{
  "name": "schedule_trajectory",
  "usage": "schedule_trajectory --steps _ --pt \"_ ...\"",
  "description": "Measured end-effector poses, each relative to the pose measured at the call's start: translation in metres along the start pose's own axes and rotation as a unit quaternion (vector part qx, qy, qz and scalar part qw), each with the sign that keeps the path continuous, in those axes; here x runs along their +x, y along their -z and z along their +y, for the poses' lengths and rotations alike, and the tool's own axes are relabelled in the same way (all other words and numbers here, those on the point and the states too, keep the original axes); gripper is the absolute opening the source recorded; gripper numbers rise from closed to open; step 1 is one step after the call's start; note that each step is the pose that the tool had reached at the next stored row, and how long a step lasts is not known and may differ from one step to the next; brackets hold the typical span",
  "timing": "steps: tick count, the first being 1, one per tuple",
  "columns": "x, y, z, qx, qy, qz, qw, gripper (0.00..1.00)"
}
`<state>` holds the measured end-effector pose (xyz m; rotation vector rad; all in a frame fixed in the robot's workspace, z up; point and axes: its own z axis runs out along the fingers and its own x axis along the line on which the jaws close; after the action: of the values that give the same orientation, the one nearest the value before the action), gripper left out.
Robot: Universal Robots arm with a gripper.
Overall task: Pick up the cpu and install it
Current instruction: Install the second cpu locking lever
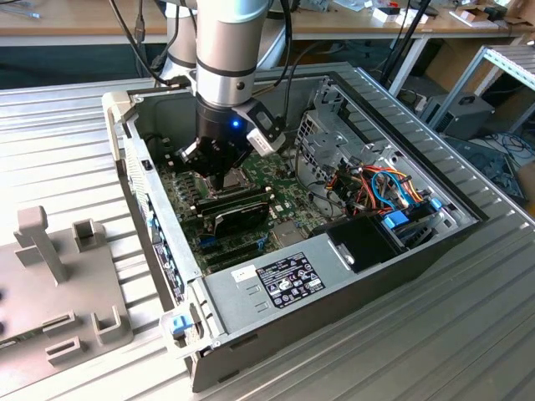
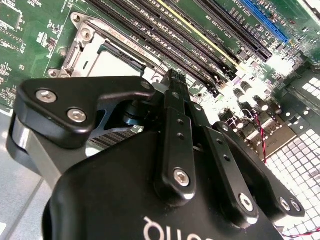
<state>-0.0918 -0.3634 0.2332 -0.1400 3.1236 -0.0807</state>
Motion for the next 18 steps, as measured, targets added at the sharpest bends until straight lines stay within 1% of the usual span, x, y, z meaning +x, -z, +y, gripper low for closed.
schedule_trajectory --steps 7,9,11,13,14,15,18 --pt "0.0 0.0 0.0 0.0 0.0 0.0 1.0 0.11" --pt "0.0001 -0.0008 0.0 -0.0006 0.0 -0.0001 1.0 0.11" --pt "0.0001 -0.0022 0.0001 -0.0032 0.0 -0.0001 0.99999 0.11" --pt "0.0 -0.004 0.0003 -0.0082 0.0 -0.0001 0.99997 0.11" --pt "0.0001 -0.0045 0.0002 -0.0096 0.0 -0.0001 0.99995 0.11" --pt "0.0001 -0.0047 0.0003 -0.0107 0.0 -0.0001 0.99994 0.11" --pt "0.0001 -0.0047 -0.0002 -0.0108 0.0 -0.0001 0.99994 0.11"
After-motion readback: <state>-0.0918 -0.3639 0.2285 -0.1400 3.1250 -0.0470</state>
